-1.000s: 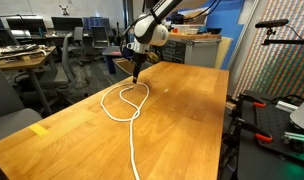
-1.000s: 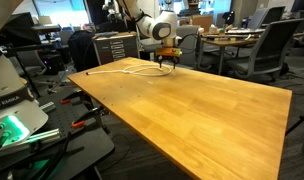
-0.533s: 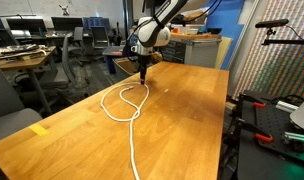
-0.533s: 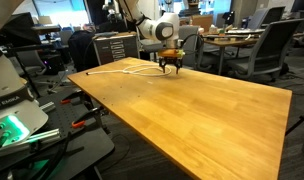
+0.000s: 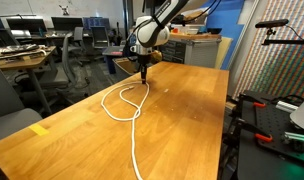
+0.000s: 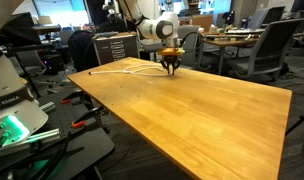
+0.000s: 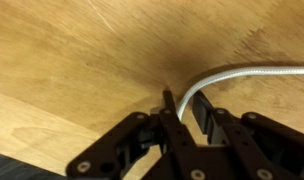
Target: Tie a knot with the white rope
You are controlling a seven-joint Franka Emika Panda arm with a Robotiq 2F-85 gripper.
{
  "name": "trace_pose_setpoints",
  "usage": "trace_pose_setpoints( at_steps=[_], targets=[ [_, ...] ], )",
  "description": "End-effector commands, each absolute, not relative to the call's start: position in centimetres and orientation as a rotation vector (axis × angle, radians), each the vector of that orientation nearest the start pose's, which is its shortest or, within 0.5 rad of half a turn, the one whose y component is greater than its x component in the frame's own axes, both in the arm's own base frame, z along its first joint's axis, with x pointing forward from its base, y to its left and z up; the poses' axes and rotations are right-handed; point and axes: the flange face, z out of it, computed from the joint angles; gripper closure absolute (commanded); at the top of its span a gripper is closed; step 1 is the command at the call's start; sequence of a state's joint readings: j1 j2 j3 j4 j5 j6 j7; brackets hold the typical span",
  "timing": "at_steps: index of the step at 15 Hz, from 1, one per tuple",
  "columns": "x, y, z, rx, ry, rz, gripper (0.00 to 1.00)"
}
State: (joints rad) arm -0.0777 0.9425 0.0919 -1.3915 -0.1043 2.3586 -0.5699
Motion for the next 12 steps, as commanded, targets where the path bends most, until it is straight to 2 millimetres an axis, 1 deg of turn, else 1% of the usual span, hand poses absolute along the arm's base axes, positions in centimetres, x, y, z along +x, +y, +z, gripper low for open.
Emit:
trace_pose_setpoints(
  at_steps=[1,2,3,4,5,7,9,11,12],
  targets=[
    [73.1,0.2,14.6,-3.039,-0.934,0.0,0.95],
    [73.1,0.5,14.6,-3.04,-0.919,0.003,0.99],
    [73.0,0.8,14.7,-3.035,-0.891,0.009,0.98],
    [73.0,1.3,15.1,-3.029,-0.856,0.015,0.95],
    [73.0,2.0,15.6,-3.017,-0.833,0.013,0.93],
    [73.0,4.4,16.9,-2.987,-0.819,-0.001,0.92],
    [72.8,8.2,18.6,-2.944,-0.851,-0.012,0.92],
    [72.1,13.2,20.5,-2.878,-0.926,-0.012,0.93],
    [71.7,15.6,21.1,-2.849,-0.958,-0.007,0.94]
  ],
)
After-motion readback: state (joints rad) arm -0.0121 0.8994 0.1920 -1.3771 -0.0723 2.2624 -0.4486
